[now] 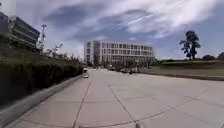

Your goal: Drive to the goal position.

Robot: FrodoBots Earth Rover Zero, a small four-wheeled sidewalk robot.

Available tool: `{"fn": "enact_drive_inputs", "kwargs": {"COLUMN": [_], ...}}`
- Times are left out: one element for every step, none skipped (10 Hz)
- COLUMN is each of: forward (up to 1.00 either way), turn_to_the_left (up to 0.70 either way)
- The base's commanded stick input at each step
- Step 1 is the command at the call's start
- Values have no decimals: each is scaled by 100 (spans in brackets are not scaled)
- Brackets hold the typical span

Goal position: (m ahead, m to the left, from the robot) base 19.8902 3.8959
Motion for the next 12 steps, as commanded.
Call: {"fn": "enact_drive_inputs", "kwargs": {"forward": [45, 45, 45, 45, 45, 45, 45, 45, 45, 45, 45, 45], "turn_to_the_left": [0, 0, 0, 0, 19, 27, 22, 16, 0, 0, 1, 14]}}
